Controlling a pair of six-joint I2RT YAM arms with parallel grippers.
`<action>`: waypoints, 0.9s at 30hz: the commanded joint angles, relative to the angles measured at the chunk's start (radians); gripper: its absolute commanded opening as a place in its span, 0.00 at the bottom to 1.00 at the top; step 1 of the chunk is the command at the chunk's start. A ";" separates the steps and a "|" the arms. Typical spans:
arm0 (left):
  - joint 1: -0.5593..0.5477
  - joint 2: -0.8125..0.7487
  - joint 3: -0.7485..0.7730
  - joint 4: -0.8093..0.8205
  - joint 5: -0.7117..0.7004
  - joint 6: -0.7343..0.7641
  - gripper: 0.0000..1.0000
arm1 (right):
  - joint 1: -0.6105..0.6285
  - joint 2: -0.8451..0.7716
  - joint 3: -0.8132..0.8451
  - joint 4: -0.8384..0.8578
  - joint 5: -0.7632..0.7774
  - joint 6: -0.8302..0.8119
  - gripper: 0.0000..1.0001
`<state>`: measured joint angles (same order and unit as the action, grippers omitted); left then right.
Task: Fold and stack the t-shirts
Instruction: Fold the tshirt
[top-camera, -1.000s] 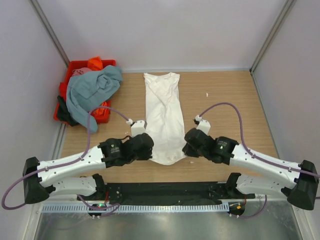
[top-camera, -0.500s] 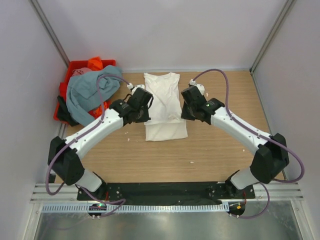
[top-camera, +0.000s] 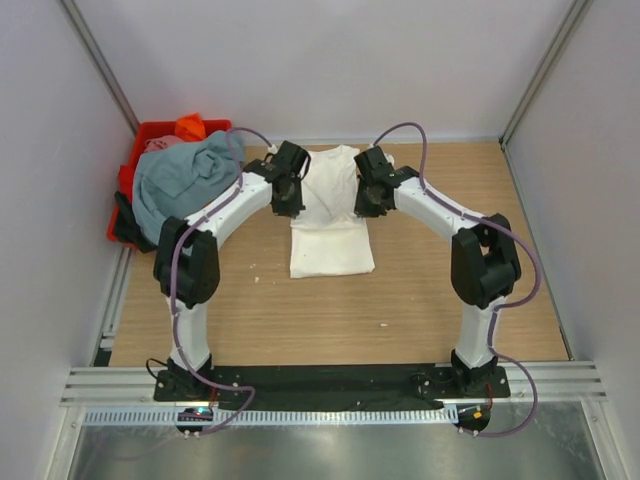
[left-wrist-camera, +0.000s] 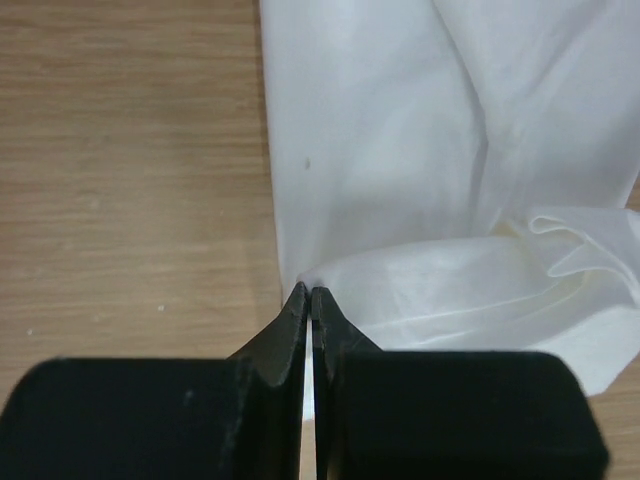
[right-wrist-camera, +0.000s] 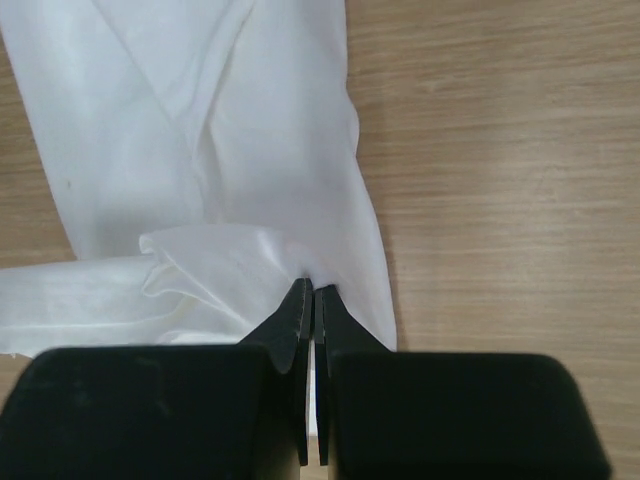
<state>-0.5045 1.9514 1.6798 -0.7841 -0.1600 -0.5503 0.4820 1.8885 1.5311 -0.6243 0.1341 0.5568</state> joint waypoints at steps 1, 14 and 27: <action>0.040 0.134 0.153 -0.059 0.071 0.047 0.02 | -0.028 0.090 0.125 0.015 -0.037 -0.006 0.01; 0.121 0.359 0.800 -0.316 0.120 0.009 0.74 | -0.135 0.284 0.626 -0.244 0.007 -0.054 0.74; 0.029 -0.253 -0.357 0.238 0.211 -0.105 0.73 | -0.134 -0.176 -0.389 0.233 -0.418 0.020 0.73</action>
<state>-0.4465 1.6939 1.4506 -0.7132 -0.0139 -0.6094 0.3450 1.7317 1.2480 -0.5201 -0.1432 0.5446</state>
